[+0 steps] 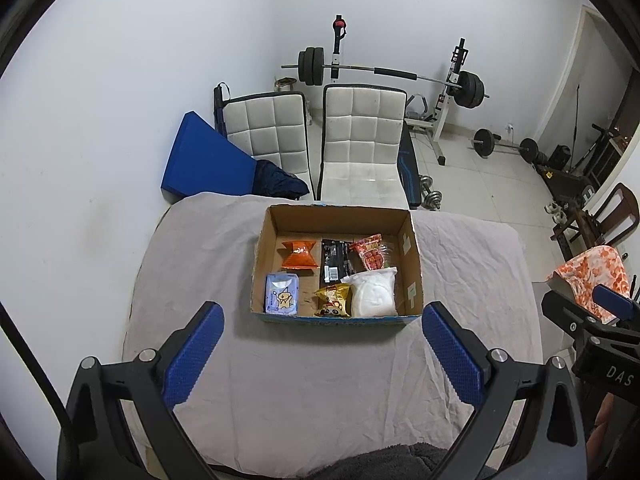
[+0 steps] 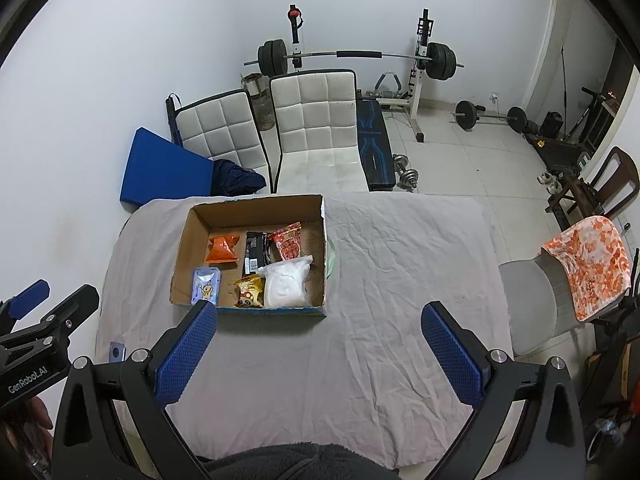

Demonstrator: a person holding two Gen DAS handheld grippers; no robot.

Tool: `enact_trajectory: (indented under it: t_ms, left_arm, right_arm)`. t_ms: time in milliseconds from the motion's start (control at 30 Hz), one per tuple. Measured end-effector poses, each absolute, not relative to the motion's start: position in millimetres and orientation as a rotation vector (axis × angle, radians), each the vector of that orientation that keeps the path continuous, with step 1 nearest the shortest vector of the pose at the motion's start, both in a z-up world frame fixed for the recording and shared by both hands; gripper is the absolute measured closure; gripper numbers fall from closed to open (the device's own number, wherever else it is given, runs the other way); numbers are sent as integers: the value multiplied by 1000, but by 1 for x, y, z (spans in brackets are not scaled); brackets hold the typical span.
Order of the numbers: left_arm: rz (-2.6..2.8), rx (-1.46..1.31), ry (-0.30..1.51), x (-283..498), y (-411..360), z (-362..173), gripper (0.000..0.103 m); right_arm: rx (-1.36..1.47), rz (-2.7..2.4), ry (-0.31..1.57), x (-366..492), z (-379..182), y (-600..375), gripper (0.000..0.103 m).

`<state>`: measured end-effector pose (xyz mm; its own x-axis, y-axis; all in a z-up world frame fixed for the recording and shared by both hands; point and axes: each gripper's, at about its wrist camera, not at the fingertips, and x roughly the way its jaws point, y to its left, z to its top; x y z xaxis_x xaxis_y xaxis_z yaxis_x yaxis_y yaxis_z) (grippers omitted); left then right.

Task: Organize snacks

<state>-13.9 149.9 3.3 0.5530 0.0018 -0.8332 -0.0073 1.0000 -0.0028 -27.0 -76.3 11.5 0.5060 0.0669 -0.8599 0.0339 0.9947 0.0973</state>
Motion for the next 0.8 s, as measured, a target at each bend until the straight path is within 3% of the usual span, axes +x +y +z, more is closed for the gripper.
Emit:
enact_trajectory:
  t_ms: [800]
  left_arm:
    - [6,-20,994,-10,152,2,1]
  right_arm:
    - [112,8,1036,-18,14,-77,0]
